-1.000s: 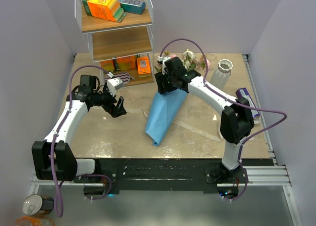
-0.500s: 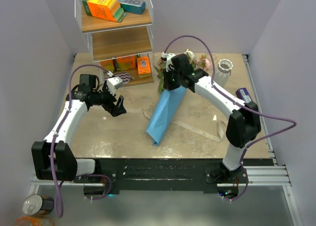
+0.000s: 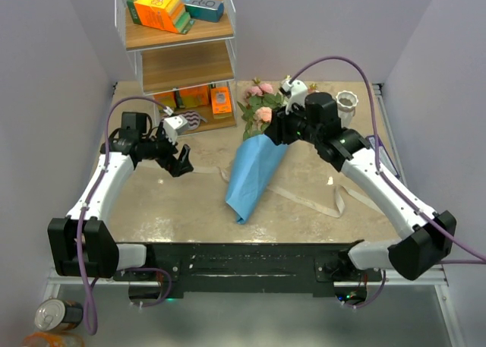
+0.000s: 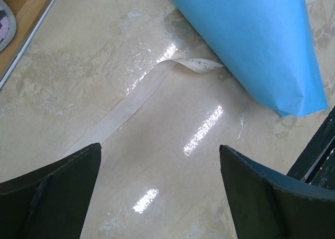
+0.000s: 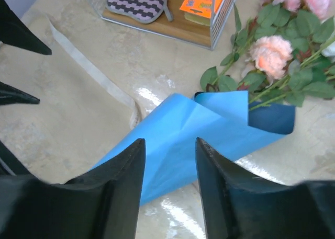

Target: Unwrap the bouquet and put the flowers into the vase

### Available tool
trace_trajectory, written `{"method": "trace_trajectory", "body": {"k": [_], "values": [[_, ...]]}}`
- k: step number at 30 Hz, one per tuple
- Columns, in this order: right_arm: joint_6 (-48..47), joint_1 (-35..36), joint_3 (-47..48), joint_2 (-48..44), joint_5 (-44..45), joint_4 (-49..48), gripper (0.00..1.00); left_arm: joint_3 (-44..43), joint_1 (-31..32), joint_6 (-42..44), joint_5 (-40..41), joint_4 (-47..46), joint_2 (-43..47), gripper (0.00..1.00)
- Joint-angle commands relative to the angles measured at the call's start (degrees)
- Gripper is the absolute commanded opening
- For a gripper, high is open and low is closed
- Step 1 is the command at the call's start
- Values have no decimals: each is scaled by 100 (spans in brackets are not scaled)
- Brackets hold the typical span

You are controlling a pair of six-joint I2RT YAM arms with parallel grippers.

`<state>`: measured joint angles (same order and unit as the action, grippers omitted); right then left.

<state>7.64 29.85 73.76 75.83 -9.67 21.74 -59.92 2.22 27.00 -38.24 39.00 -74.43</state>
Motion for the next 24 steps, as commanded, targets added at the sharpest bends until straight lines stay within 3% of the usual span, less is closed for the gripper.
{"method": "trace_trajectory", "body": {"k": [1,5,10,17,21,24], "values": [[-87,-5,471,771,184,30,56,-309,-28,-37,-52,63,87,99],[-297,-23,1140,1512,290,-37,65,-240,-28,-63,-140,-15,78,99],[-499,-75,1641,2022,82,145,66,-204,68,-20,-298,-24,-62,99],[-738,-145,2099,2682,-974,674,56,-301,77,384,-570,63,-115,99],[-737,-181,2134,2866,-1309,937,45,-756,94,736,-1175,195,-553,99],[-737,-190,2047,2858,-1388,999,44,-1343,208,1008,-1562,370,-1175,99]]}}
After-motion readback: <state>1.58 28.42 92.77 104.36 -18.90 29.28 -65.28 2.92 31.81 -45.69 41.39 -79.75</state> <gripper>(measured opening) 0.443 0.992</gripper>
